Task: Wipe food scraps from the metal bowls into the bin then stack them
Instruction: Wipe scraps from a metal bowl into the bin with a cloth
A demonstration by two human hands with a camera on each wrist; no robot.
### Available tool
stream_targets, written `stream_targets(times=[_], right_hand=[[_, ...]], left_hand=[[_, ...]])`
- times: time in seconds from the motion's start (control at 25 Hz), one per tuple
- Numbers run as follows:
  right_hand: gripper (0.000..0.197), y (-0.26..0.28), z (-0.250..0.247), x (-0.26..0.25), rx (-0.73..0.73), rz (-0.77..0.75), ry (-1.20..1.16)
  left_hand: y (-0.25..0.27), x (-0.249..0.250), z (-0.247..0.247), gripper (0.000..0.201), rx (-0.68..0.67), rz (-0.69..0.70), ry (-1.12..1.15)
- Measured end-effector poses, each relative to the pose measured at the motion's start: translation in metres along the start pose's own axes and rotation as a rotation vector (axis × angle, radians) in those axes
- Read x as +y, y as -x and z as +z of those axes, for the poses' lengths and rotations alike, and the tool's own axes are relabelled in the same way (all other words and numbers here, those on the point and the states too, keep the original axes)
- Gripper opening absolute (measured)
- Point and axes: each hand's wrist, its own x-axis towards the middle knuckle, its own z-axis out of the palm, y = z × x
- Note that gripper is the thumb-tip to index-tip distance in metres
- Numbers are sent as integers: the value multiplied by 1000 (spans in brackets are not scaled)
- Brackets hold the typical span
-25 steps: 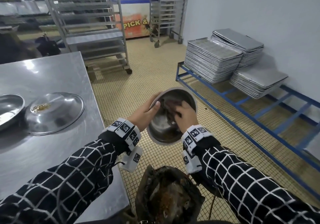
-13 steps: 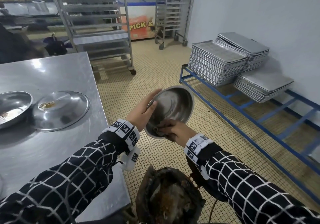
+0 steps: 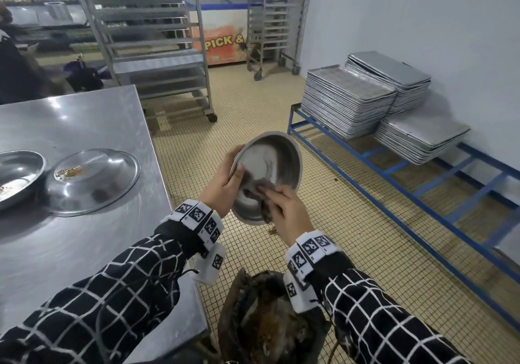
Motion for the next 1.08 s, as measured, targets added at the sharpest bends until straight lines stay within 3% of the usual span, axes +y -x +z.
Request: stream_targets(times=[0.08,0.2,0.36,0.44,0.56,0.68,0.8,0.92,1.0,1.08], right_hand=[[32,-1,11,-8,-123,-104,5],[51,7,27,-4,-253,-232,94],[68,16,22,31,-194,-249,462],[71,15,19,30,-212,-222,447],[64,20,31,8,-276,-214,240],[65,29,42,2,-221,-170,217],[71,26,31,23,-203,-114,550],[60,15,12,41,-169,3,746],[60,6,3,45,-94,35,665],[65,-3,-2,43,-20,42,493]], left_hand=[[1,7,4,33,16,18,11],[-3,15,1,34,30,46,40],[0,15,-6,48,-1,50,10],[4,11,-4,45,11,43,2],[7,9,-1,39,35,54,-17],[6,13,-1,42,29,62,-19],[6,12,-5,43,26,30,8],[10,9,-6,36,5,-69,43],[17,17,-4,32,1,-126,91],[21,19,-4,45,-9,-166,87]])
